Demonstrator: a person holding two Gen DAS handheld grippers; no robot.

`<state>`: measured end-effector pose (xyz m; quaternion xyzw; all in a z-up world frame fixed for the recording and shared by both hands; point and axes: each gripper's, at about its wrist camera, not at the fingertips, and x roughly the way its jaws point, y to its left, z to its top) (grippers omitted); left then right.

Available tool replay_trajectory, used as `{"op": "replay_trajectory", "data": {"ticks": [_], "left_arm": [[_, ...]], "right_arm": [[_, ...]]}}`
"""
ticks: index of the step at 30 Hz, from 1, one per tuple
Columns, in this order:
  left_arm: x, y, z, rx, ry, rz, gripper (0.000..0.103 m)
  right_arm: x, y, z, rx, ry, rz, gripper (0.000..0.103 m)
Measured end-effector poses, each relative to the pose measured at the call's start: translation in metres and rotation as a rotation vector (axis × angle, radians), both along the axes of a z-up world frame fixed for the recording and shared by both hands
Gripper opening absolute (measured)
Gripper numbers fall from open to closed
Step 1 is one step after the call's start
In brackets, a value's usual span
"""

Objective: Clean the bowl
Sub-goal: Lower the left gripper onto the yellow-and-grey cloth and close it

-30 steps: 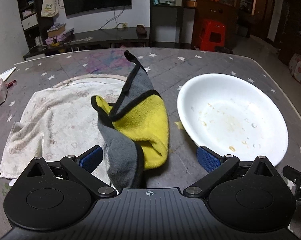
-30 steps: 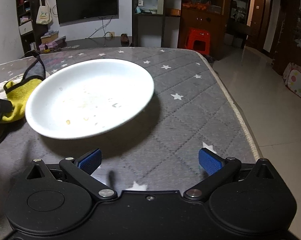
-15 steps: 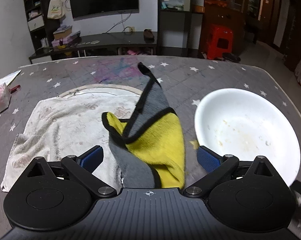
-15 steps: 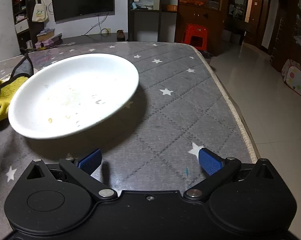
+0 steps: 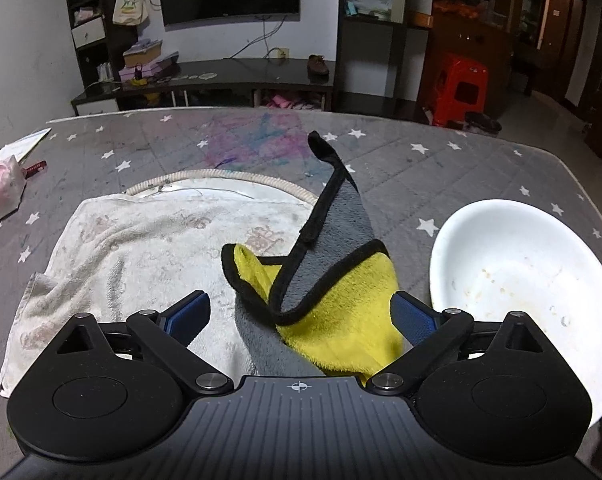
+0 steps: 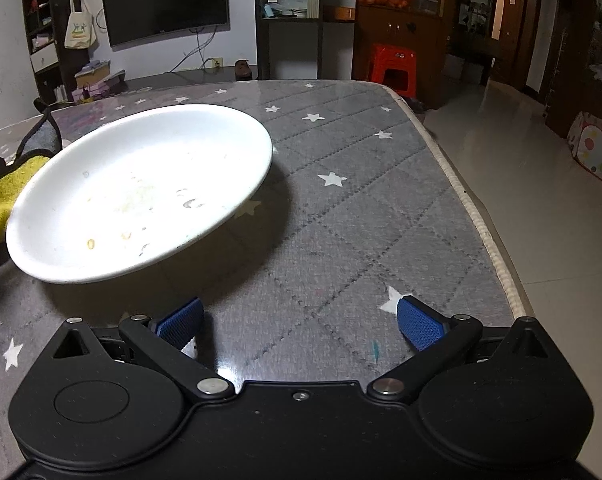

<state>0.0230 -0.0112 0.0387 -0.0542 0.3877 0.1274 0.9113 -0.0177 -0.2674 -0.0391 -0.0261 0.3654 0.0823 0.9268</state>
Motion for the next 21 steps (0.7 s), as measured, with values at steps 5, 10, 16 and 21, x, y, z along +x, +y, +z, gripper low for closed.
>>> {"op": "replay_trajectory", "data": {"ticks": [5,10,16,21], "left_arm": [[0.007,-0.002,-0.006,0.014,0.014,-0.004,0.098],[0.012,0.001,-0.010,0.001,0.020,0.001,0.098],[0.016,0.002,-0.012,-0.026,0.027,-0.008,0.096],[0.022,0.004,-0.016,-0.066,0.051,-0.012,0.086]], "right_arm": [[0.000,0.000,-0.002,0.003,-0.018,0.009,0.103],[0.000,0.000,-0.003,0.006,-0.036,0.018,0.103],[0.000,0.000,-0.006,0.011,-0.062,0.027,0.103],[-0.001,0.000,-0.008,0.016,-0.078,0.028,0.103]]}}
